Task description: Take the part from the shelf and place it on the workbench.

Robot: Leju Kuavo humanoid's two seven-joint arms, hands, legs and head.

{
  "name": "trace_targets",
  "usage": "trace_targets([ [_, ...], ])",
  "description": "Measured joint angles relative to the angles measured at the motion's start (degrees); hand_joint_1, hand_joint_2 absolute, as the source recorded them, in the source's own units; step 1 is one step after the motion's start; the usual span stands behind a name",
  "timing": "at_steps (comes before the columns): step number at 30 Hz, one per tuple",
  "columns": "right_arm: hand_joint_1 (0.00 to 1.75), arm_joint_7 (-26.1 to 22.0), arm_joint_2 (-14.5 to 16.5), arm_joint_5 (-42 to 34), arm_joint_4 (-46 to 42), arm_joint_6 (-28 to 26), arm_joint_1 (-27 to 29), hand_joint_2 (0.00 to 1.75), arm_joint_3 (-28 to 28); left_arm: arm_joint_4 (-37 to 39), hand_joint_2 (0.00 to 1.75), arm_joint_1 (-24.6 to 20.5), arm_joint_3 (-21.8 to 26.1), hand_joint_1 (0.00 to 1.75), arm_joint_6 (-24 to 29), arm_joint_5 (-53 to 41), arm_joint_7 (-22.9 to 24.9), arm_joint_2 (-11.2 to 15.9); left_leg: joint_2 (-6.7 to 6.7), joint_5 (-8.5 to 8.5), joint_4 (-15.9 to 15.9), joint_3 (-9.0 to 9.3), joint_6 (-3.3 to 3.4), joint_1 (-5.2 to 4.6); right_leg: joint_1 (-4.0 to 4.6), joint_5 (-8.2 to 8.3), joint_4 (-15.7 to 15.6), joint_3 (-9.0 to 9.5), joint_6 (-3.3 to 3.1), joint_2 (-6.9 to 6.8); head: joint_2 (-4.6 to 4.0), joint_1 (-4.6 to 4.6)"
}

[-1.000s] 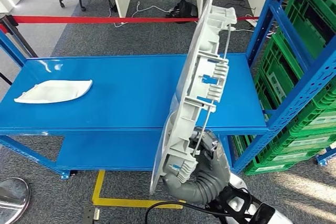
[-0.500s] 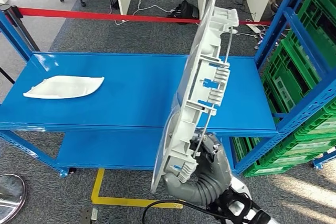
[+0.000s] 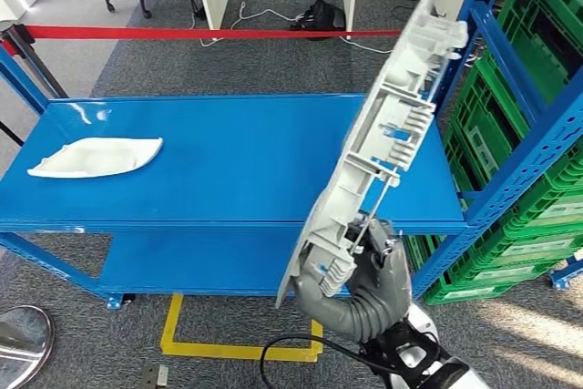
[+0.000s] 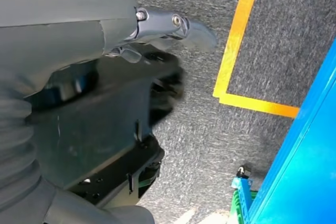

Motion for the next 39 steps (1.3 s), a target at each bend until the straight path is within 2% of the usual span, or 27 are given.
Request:
trace_targets([
  [1, 1.75, 0.02, 0.01, 0.15, 0.00, -0.21, 0.09, 1.75, -0.12, 0.00, 1.75, 0.05, 0.03, 0.00, 0.00, -0.01, -0.01, 0.01, 0.00, -0.05, 1.67, -0.89, 0.02, 0.00, 0.01, 0.00, 0.01, -0.01, -0.01, 0.02, 0.00, -0.01],
  [2, 1.75, 0.04, 0.01, 0.23, 0.00, -0.32, 0.16, 1.75, -0.22, 0.00, 1.75, 0.08, 0.05, 0.00, 0.00, -0.01, -0.02, 0.01, 0.01, 0.99, 1.12, -0.69, 0.10, 0.00, 0.01, 0.00, 0.01, 0.03, 0.00, 0.07, 0.00, -0.01],
  [4, 1.75, 0.05, 0.02, 0.29, 0.00, -0.35, 0.24, 1.75, -0.31, 0.00, 1.75, 0.05, 0.07, 0.00, 0.01, -0.01, -0.04, 0.03, 0.02, 5.14, -5.66, 2.67, 0.43, 0.00, -0.01, -0.03, 0.01, 0.21, 0.07, 0.19, 0.00, -0.03],
  [6, 1.75, 0.05, 0.02, 0.30, 0.00, -0.35, 0.25, 1.75, -0.33, 0.00, 1.75, -0.09, 0.07, 0.00, 0.01, -0.03, -0.08, 0.01, 0.02, 7.48, -12.71, 6.17, 0.78, -0.08, 0.24, -0.12, 0.11, 0.19, 0.43, 0.29, 0.00, -0.06],
  [8, 1.75, 0.08, 0.02, 0.44, 0.00, -0.54, 0.28, 1.75, -0.36, 0.00, 1.75, -0.11, 0.07, 0.00, 0.02, -0.09, -0.12, -0.03, -0.05, 7.50, -14.97, 7.08, 1.19, -0.22, 0.44, -0.07, -0.02, 0.07, 1.01, 0.29, 0.00, -0.04],
  [11, 1.75, 0.23, 0.02, 1.04, 0.00, -1.36, 0.43, 1.75, -0.34, 0.00, 1.75, 0.07, 0.08, 0.00, 0.07, -0.17, -0.30, -0.06, -0.09, 7.79, -15.29, 7.08, 2.17, -0.06, 0.31, -0.36, 0.03, -0.07, 1.90, 0.16, 0.00, 0.07],
  [12, 1.75, 0.25, 0.02, 1.22, 0.00, -1.63, 0.46, 1.75, -0.32, 0.00, 1.75, 0.05, 0.08, 0.00, 0.08, -0.19, -0.37, -0.07, -0.07, 7.86, -15.41, 7.16, 2.49, 0.06, 0.29, -1.40, 1.55, -0.75, 2.18, 0.08, 0.00, 0.18],
  [13, 1.75, 0.25, 0.02, 1.34, 0.00, -1.81, 0.47, 1.75, -0.29, 0.00, 1.75, 0.02, 0.08, 0.00, 0.08, -0.21, -0.42, -0.09, -0.05, 7.90, -15.49, 7.23, 2.74, 0.15, 0.26, -3.02, 4.38, -2.05, 2.41, 0.00, 0.00, 0.29],
  [15, 1.75, 0.28, 0.02, 1.31, 0.00, -2.03, 0.56, 1.75, -0.26, 0.00, 1.75, 0.03, 0.08, 0.00, 0.08, -0.24, -0.52, -0.09, 0.00, 7.84, -15.47, 7.24, 2.95, 0.10, 0.25, -6.76, 12.48, -5.77, 2.69, -0.08, 0.00, 0.45],
  [16, 1.75, 0.33, 0.02, 1.22, 0.00, -2.09, 0.64, 1.75, -0.24, 0.00, 1.75, 0.07, 0.08, 0.00, 0.08, -0.23, -0.56, -0.09, 0.02, 7.82, -15.46, 7.25, 2.97, 0.08, 0.25, -7.78, 15.63, -7.30, 2.75, -0.09, 0.00, 0.45],
  [17, 1.75, 0.43, 0.02, 1.06, 0.00, -2.14, 0.72, 1.75, -0.22, 0.00, 1.75, 0.09, 0.09, 0.00, 0.08, -0.20, -0.58, -0.08, 0.01, 7.80, -15.44, 7.28, 2.98, 0.07, 0.25, -7.66, 16.75, -7.89, 2.77, -0.09, 0.00, 0.46],
  [18, 1.75, 0.54, 0.02, 0.85, 0.00, -2.17, 0.77, 1.75, -0.20, 0.00, 1.75, 0.10, 0.10, 0.00, 0.11, -0.13, -0.51, -0.08, -0.02, 7.78, -15.42, 7.36, 2.96, 0.08, 0.24, -6.48, 15.65, -7.40, 2.73, -0.09, 0.00, 0.46],
  [20, 1.75, 0.79, 0.02, 0.29, 0.01, -2.14, 0.75, 1.75, -0.16, 0.00, 1.75, 0.10, 0.14, 0.00, 0.30, 0.03, -0.08, -0.10, -0.13, 7.67, -15.34, 7.61, 2.76, 0.12, 0.13, -2.36, 7.93, -3.63, 2.64, -0.13, 0.00, 0.49],
  [21, 1.75, 0.88, 0.02, -0.05, 0.03, -2.05, 0.70, 1.75, -0.14, 0.00, 1.75, 0.09, 0.17, 0.00, 0.42, 0.10, 0.21, -0.09, -0.18, 7.61, -15.14, 7.61, 2.53, 0.03, 0.10, -0.94, 4.13, -1.68, 2.54, -0.09, 0.00, 0.49],
  [22, 1.75, 0.96, 0.02, -0.37, 0.05, -1.93, 0.66, 1.75, -0.09, 0.00, 1.75, 0.09, 0.19, 0.00, 0.51, 0.14, 0.47, -0.07, -0.23, 7.61, -14.97, 7.53, 2.26, -0.08, 0.08, -0.13, 1.56, -0.40, 2.39, -0.02, 0.01, 0.46],
  [23, 1.75, 1.05, 0.02, -0.66, 0.10, -1.77, 0.65, 1.75, -0.03, 0.00, 1.75, 0.10, 0.21, 0.00, 0.59, 0.18, 0.69, -0.04, -0.25, 7.70, -14.86, 7.37, 1.96, -0.19, 0.13, 0.05, 0.51, 0.04, 2.17, 0.09, 0.01, 0.39],
  [26, 1.75, 1.37, 0.00, -1.13, 0.23, -1.28, 0.67, 1.75, 0.15, 0.00, 1.75, 0.11, 0.22, 0.00, 0.75, 0.19, 1.03, 0.00, -0.21, 7.78, -14.82, 7.03, 1.14, -0.19, 0.15, 0.40, 0.55, -0.41, 1.20, 0.30, 0.00, 0.22],
  [28, 1.75, 1.48, 0.00, -1.26, 0.24, -1.06, 0.62, 1.75, 0.20, 0.00, 1.75, 0.05, 0.22, 0.00, 0.85, 0.19, 1.08, 0.00, -0.12, 5.54, -12.44, 6.01, 0.66, -0.14, -0.03, 0.78, 0.43, -0.73, 0.50, 0.14, 0.00, 0.04],
  [31, 1.75, 1.55, 0.00, -1.44, 0.32, -0.92, 0.60, 1.75, 0.21, 0.00, 1.75, 0.01, 0.22, 0.00, 1.13, 0.17, 1.16, 0.01, -0.04, -0.70, -1.80, 1.67, 0.24, -0.09, 0.03, 1.50, 0.42, -1.80, -0.13, -0.06, 0.00, -0.16],
  [32, 1.75, 1.57, 0.00, -1.47, 0.39, -0.87, 0.61, 1.75, 0.21, 0.00, 1.75, 0.02, 0.22, 0.00, 1.31, 0.15, 1.16, 0.02, -0.04, -1.75, 0.84, 0.75, 0.25, -0.09, 0.08, 1.84, 0.42, -2.25, -0.19, -0.08, 0.00, -0.17],
  [33, 1.75, 1.60, 0.00, -1.50, 0.46, -0.82, 0.62, 1.75, 0.21, 0.00, 1.75, 0.01, 0.22, 0.00, 1.50, 0.11, 1.12, 0.02, -0.04, -1.73, 1.51, 0.82, 0.34, -0.10, 0.12, 2.21, 0.42, -2.69, -0.19, -0.08, 0.00, -0.19],
  [34, 1.75, 1.62, 0.00, -1.53, 0.51, -0.78, 0.62, 1.75, 0.21, 0.00, 1.75, -0.03, 0.22, 0.00, 1.68, 0.07, 1.04, 0.02, -0.04, -0.68, -0.19, 2.11, 0.51, -0.11, 0.14, 2.61, 0.42, -3.11, -0.14, -0.06, 0.00, -0.18],
  [37, 1.75, 1.67, 0.00, -1.57, 0.55, -0.71, 0.61, 1.75, 0.21, 0.00, 1.75, -0.35, 0.22, 0.00, 1.97, -0.05, 0.90, 0.01, -0.06, 3.21, -11.65, 9.11, 1.21, -0.24, 0.23, 3.83, 0.46, -4.21, 0.38, -0.01, 0.00, -0.15],
  [38, 1.75, 1.68, 0.00, -1.57, 0.55, -0.70, 0.61, 1.75, 0.21, 0.00, 1.75, -0.48, 0.22, 0.00, 1.98, -0.09, 0.90, -0.01, -0.09, 3.72, -14.10, 10.39, 1.42, -0.34, 0.25, 4.23, 0.39, -4.43, 0.69, -0.03, 0.00, -0.13],
  [39, 1.75, 1.69, 0.00, -1.58, 0.55, -0.69, 0.61, 1.75, 0.21, 0.00, 1.75, -0.54, 0.22, 0.00, 1.98, -0.13, 0.90, -0.03, -0.12, 3.86, -15.32, 10.84, 1.64, -0.48, 0.26, 4.63, 0.21, -4.53, 1.04, -0.07, 0.00, -0.10],
])
